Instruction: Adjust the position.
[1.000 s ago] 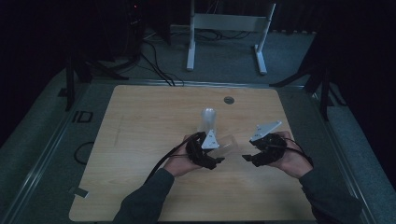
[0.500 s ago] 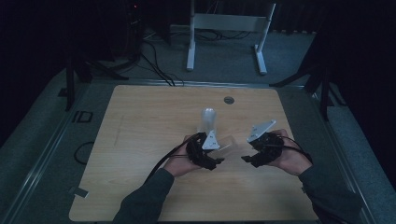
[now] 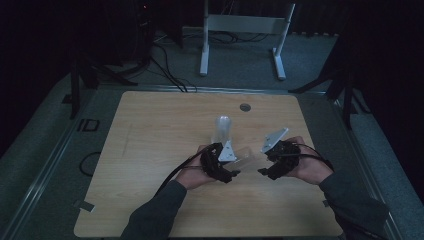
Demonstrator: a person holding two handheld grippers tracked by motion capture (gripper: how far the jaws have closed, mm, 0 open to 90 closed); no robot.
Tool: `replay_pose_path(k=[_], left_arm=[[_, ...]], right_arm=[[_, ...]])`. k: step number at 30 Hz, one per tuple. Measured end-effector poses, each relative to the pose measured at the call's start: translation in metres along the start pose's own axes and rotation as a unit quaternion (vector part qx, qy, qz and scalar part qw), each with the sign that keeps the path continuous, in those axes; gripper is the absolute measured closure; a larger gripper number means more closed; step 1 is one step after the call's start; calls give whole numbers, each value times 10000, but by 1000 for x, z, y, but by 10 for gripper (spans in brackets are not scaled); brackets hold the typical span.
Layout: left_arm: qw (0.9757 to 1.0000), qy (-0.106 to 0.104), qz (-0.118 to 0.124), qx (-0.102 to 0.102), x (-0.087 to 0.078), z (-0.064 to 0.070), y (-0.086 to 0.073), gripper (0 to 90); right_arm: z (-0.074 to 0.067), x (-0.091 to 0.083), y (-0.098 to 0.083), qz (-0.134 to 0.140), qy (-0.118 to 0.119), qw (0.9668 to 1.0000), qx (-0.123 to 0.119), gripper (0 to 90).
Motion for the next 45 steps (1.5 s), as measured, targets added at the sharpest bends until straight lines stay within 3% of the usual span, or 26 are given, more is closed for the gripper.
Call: replay_pose_path(k=[17, 29, 45], left_arm=[[9996, -45, -136, 261, 2, 5, 2, 295], [9981, -62, -311, 521, 7, 9, 3, 296], [9964, -114, -498, 674, 11, 14, 1, 295]], right_arm=[[-4, 3, 13, -329, 61, 9983, -486, 327], [-5, 7, 16, -574, 98, 9962, -652, 328], [-11, 14, 23, -783, 217, 9927, -894, 325]])
Point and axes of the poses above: each handheld gripper's, and its own axes: x roughly forward along the jaws, y roughly out of its top, z roughly to its right, the point moved 1 cm from there along x, roughly forward along the jaws, and after that the axes turned 1 degree about x, right-handed, at the moved point
